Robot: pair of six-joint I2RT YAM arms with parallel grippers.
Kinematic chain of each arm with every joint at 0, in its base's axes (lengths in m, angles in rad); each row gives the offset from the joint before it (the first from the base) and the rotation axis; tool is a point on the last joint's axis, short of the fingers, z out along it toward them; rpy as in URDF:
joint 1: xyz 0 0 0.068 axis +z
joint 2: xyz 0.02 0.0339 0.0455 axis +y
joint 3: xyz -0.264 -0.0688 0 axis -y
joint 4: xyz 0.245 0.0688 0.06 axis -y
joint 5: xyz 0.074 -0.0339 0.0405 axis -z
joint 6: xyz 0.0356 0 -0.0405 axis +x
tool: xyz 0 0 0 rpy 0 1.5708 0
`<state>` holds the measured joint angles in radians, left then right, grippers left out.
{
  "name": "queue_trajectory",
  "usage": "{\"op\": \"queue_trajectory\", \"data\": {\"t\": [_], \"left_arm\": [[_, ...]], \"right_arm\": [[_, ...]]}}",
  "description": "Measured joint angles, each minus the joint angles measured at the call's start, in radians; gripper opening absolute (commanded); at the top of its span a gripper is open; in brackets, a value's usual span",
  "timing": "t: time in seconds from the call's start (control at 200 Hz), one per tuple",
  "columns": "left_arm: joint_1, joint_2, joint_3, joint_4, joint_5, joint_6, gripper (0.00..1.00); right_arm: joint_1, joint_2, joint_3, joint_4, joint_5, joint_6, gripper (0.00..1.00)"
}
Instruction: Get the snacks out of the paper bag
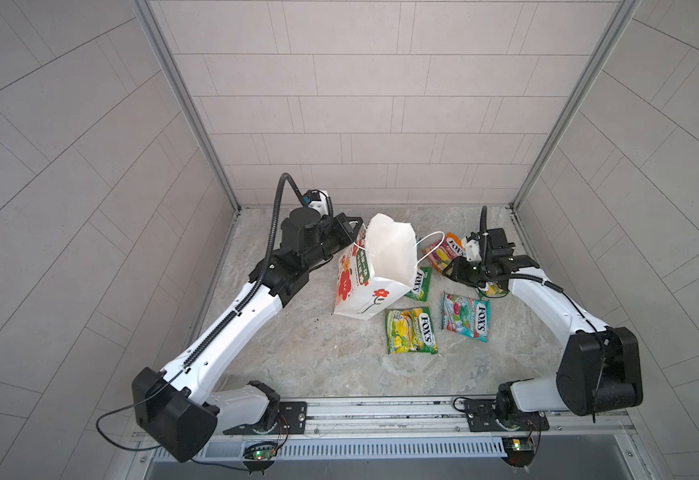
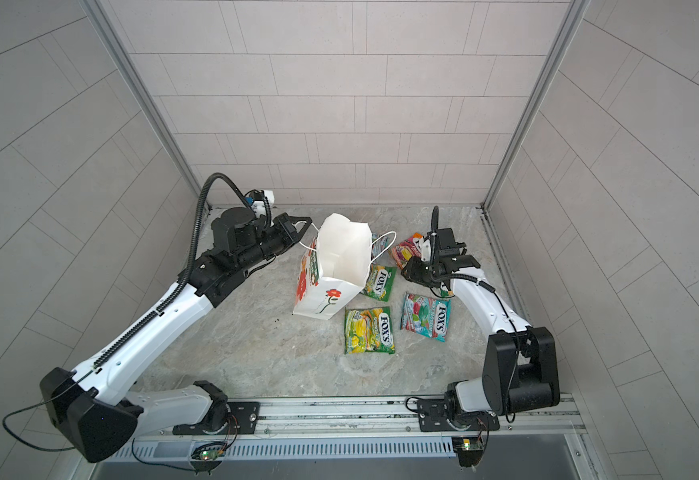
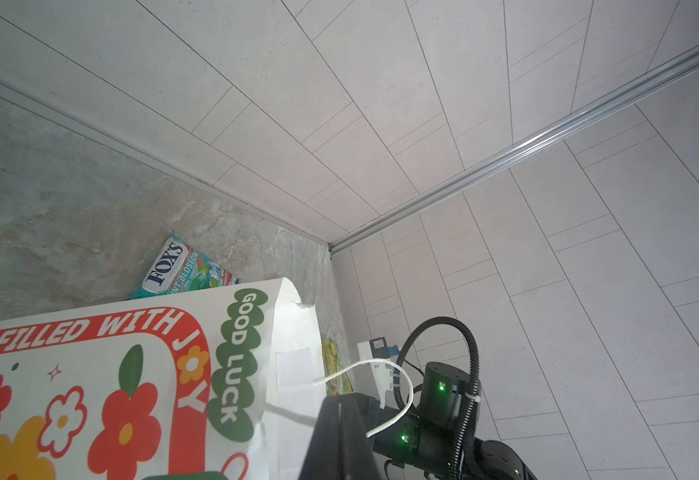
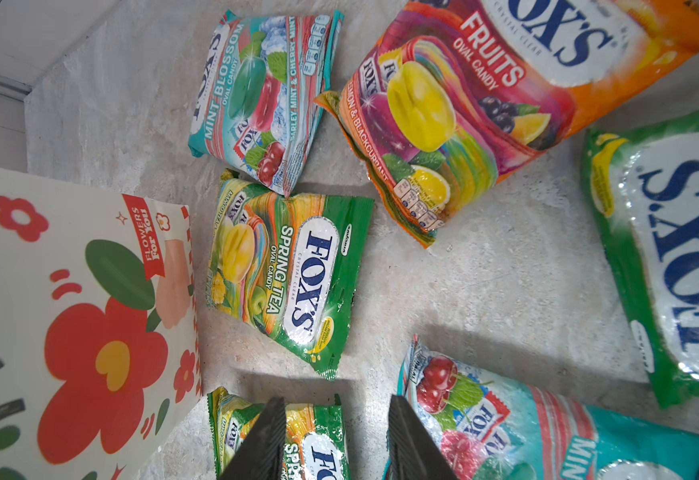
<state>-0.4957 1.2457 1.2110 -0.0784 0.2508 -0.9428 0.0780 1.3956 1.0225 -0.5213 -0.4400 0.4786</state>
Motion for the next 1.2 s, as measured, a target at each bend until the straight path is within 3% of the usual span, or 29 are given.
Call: {"op": "queue_trajectory", "data": {"t": [0.555, 0.901, 0.981, 1.116, 1.201], "left_arm": [[0.216, -0.002, -0.107, 0.030, 0.143, 0.028, 0.00], [0.246, -0.138, -0.112, -0.155, 0.049, 0.211, 0.03], [0.246, -0.159, -0.112, -0.200, 0.016, 0.252, 0.10], [0.246, -0.183, -0.117, -0.243, -0.018, 0.310, 0.47], [0.246, -0.185, -0.116, -0.264, -0.026, 0.348, 0.64]], "right_arm": [[0.000, 0.001, 0.000, 0.000, 0.000, 0.000, 0.42], [0.000, 0.001, -0.009, 0.003, -0.003, 0.001, 0.42], [0.000, 0.001, -0.017, 0.002, -0.004, 0.001, 0.42], [0.000, 0.001, -0.025, 0.004, -0.004, 0.002, 0.42], [0.000, 0.001, -0.032, 0.004, -0.004, 0.003, 0.42]]}}
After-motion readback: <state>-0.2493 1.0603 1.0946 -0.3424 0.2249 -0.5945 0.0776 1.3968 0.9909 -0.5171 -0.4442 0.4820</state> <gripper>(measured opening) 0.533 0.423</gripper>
